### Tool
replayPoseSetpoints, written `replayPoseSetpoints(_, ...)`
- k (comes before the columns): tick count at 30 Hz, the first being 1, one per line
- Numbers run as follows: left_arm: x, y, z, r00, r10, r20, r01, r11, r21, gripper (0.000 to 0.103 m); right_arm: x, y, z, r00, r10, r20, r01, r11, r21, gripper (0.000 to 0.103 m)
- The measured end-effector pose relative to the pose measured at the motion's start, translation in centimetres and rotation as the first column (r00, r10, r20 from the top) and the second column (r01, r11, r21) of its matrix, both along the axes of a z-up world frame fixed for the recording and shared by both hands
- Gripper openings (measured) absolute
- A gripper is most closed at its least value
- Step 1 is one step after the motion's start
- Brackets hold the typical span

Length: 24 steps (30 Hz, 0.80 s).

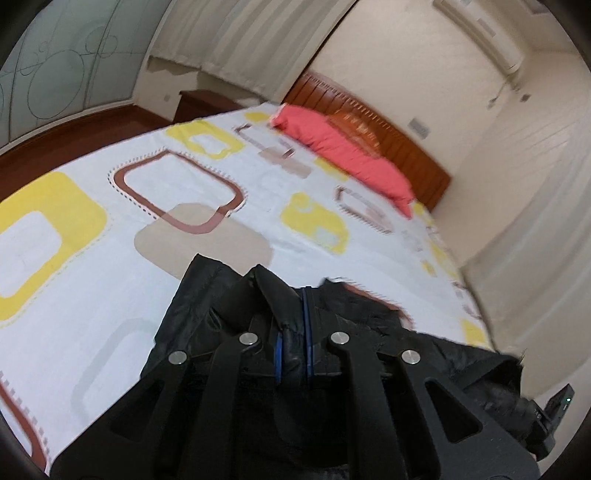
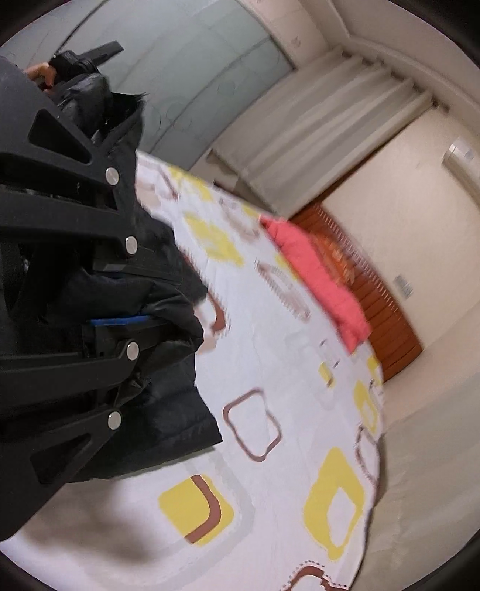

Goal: Fold large clothes

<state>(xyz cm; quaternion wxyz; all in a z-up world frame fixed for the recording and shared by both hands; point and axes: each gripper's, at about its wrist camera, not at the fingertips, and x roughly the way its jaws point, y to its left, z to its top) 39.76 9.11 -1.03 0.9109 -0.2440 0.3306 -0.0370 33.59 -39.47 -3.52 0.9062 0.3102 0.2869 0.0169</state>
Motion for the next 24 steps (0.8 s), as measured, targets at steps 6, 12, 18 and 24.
replayPoseSetpoints(6,4.5,-1.3,-4.5,0.998,0.002,-0.067,0.005,0.994,0.106,0.008,5.4,-1.5,-5.8,0.991,-0.019,-0.13,0.019,1.0,-0.003,0.014)
replayPoseSetpoints(12,7.2,-1.6,-7.8,0.991,-0.003,-0.135,0.021,0.991,0.134,0.009,7.7,-0.9,-8.1,0.987,-0.034,-0.158,0.032,0.999,-0.012,0.023)
replayPoseSetpoints(18,6.2,-0.5,-6.5,0.993,-0.06,-0.105,0.069,0.994,0.081,0.016,6.3,-1.4,-6.5,0.996,-0.015,-0.091,0.02,0.998,0.051,0.06)
replayPoseSetpoints(24,2.6,2.1,-3.4,0.999,-0.025,0.029,0.026,0.999,-0.041,0.09,3.2,-1.0,-4.2,0.999,-0.032,-0.026,0.032,0.999,0.008,0.069)
